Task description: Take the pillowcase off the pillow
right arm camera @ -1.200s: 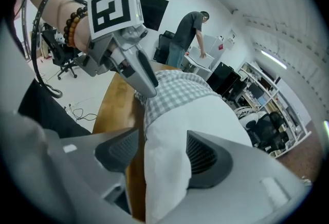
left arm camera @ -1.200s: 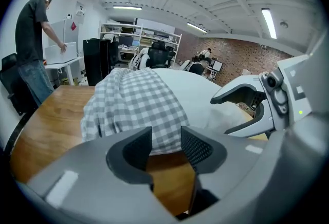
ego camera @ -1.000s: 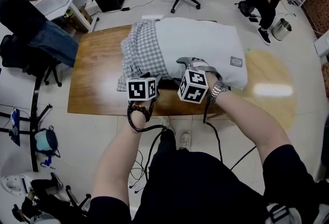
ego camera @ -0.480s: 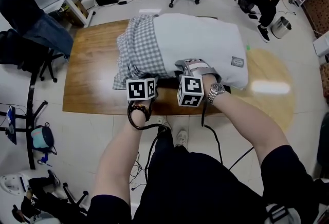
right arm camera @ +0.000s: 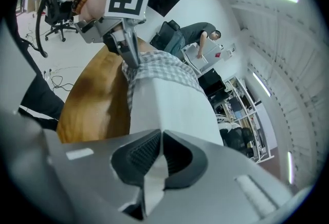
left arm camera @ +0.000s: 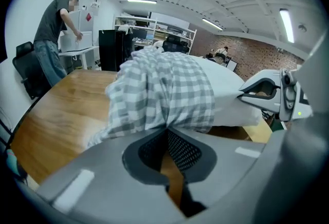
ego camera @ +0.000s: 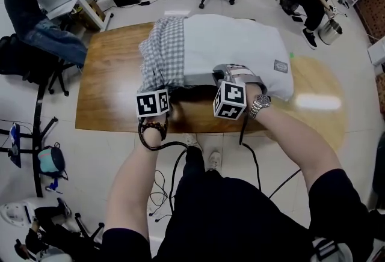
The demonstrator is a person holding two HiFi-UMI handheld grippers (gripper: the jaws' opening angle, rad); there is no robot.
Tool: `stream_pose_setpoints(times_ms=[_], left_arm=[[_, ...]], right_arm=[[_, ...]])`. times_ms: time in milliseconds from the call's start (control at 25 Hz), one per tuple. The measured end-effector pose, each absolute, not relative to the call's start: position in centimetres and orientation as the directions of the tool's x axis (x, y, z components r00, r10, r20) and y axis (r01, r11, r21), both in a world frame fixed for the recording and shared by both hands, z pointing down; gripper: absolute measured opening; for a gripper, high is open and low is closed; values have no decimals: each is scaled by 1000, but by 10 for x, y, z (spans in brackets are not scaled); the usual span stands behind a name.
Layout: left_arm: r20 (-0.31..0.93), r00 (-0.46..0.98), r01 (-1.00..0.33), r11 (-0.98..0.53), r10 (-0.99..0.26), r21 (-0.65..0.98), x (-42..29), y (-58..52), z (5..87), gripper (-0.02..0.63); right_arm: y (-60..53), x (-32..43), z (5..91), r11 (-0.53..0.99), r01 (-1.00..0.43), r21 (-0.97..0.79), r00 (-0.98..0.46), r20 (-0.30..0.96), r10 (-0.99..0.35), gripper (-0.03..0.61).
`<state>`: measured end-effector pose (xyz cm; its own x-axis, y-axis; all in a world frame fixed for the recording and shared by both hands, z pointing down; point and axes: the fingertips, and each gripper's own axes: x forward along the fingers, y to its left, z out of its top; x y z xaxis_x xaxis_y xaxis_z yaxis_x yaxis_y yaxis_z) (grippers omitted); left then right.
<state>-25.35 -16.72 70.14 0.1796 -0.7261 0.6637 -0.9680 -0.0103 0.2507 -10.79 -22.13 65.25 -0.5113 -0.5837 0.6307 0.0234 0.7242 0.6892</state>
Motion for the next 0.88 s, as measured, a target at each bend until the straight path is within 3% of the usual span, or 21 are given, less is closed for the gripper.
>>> stream_pose_setpoints(times_ms=[720,880], left_arm=[[694,-1,-959,198,-720,204,-346,-122,688,3],[692,1,-972,162,-722,170,-336,-126,684,8]], right_arm=[[-201,-39,638,774,-36,633,-473,671,-571,12],[-186,-43,641,781,3,624,-512,672,-535,68]])
